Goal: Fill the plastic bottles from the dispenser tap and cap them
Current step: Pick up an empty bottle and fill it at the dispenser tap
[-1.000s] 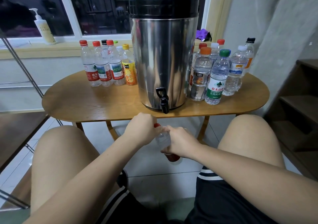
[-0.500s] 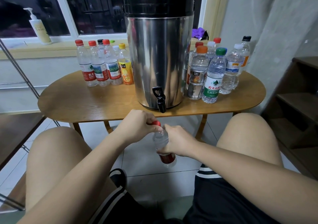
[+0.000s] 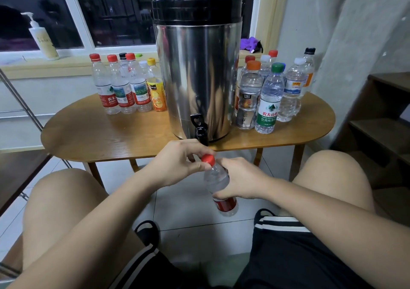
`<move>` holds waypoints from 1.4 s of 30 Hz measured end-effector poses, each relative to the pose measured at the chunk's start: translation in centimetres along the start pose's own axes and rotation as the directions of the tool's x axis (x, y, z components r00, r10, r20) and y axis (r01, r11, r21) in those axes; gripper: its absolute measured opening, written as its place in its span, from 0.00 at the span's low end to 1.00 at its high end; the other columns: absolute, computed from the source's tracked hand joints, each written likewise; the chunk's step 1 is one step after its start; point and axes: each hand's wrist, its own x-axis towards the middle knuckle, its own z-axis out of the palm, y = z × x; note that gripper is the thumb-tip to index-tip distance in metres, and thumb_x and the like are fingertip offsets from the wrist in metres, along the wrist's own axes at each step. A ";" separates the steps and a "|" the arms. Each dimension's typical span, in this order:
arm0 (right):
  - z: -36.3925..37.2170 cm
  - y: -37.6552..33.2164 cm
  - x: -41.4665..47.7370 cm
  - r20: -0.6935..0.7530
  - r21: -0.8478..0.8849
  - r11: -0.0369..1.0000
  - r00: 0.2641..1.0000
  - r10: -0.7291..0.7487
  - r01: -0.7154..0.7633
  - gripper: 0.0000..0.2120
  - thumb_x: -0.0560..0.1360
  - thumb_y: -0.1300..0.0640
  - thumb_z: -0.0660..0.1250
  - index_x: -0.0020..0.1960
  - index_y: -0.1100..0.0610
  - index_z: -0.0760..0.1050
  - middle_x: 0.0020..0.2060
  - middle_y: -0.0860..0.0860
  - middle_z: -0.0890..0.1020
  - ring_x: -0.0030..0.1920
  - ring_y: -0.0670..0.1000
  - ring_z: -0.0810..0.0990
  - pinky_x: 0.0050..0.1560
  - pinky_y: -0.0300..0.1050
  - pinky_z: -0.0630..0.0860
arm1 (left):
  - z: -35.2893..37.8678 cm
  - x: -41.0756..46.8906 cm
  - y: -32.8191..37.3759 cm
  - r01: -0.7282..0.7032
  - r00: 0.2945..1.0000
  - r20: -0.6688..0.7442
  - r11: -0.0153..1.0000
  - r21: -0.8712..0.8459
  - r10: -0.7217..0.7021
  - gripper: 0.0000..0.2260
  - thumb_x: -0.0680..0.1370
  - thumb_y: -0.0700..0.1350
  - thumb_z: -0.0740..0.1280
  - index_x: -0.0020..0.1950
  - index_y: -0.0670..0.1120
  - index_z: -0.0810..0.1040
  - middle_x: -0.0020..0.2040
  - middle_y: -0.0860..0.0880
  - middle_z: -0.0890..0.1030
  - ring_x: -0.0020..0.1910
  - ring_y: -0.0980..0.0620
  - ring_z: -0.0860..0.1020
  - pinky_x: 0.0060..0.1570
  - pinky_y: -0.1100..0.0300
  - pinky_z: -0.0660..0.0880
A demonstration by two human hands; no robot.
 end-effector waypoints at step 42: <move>-15.9 17.1 5.5 -0.380 0.359 0.822 0.735 0.561 -0.442 0.49 0.57 0.45 0.91 0.74 0.51 0.75 0.68 0.51 0.84 0.68 0.57 0.82 0.68 0.56 0.78 | 2.1 1.7 -1.8 0.086 0.985 -0.147 0.995 -0.051 -0.093 0.04 0.83 0.51 0.74 0.57 0.55 0.88 0.45 0.64 0.86 0.50 0.61 0.83 0.47 0.70 0.74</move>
